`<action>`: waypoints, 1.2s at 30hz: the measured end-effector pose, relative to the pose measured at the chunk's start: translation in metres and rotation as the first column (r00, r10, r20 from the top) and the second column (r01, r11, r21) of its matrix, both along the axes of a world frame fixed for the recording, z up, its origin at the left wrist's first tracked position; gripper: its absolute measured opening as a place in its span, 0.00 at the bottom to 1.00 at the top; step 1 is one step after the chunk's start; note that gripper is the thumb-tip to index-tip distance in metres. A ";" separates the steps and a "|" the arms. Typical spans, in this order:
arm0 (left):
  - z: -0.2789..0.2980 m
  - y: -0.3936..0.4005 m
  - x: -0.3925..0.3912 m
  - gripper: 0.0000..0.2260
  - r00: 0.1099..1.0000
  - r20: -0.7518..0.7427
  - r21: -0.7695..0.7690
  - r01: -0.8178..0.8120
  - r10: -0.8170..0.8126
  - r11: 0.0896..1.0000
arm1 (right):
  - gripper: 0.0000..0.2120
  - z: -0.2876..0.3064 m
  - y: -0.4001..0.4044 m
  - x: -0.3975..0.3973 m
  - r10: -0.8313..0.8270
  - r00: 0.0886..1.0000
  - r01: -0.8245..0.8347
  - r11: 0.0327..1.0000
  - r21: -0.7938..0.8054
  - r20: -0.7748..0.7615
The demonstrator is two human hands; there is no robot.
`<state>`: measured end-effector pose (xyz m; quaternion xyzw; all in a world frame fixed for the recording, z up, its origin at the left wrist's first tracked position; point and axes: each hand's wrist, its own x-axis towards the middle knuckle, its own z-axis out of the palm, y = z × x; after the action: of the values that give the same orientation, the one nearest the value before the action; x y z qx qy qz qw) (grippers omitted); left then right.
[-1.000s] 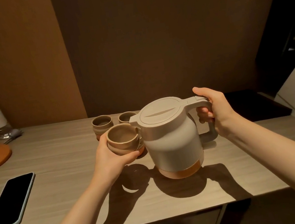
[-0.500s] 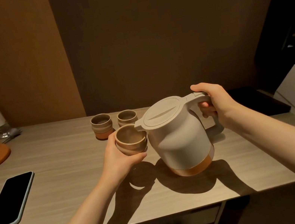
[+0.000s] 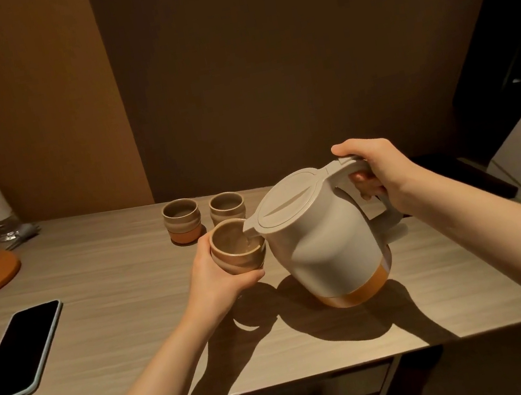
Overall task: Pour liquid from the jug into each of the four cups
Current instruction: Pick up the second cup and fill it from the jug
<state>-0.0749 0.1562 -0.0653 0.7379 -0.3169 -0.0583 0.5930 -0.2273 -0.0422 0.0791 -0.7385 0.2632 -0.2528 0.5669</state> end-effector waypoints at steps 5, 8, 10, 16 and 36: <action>-0.001 0.001 0.000 0.41 1.000 0.002 0.016 0.001 -0.001 1.000 | 0.21 0.001 0.001 0.002 0.002 1.000 -0.002 1.000 -0.007 -0.002; -0.001 0.002 -0.001 0.41 1.000 -0.005 0.016 0.001 -0.001 1.000 | 0.23 0.001 0.001 0.004 0.013 1.000 -0.013 1.000 -0.012 -0.006; -0.001 0.002 -0.001 0.41 1.000 -0.009 0.016 0.001 -0.001 1.000 | 0.24 0.001 0.001 0.005 0.020 1.000 -0.020 1.000 -0.017 -0.010; -0.002 0.005 -0.001 0.42 1.000 -0.007 0.020 0.000 0.000 1.000 | 0.21 0.002 0.002 0.007 0.027 0.999 -0.028 0.999 -0.037 -0.026; -0.007 0.012 -0.003 0.39 0.999 -0.030 0.018 0.014 -0.013 1.000 | 0.23 0.001 0.003 0.013 0.097 0.994 -0.103 0.989 -0.103 -0.059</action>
<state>-0.0782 0.1680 -0.0719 0.7401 -0.3126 -0.0761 0.5905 -0.2147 -0.0388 0.0805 -0.7865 0.2271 -0.2176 0.5315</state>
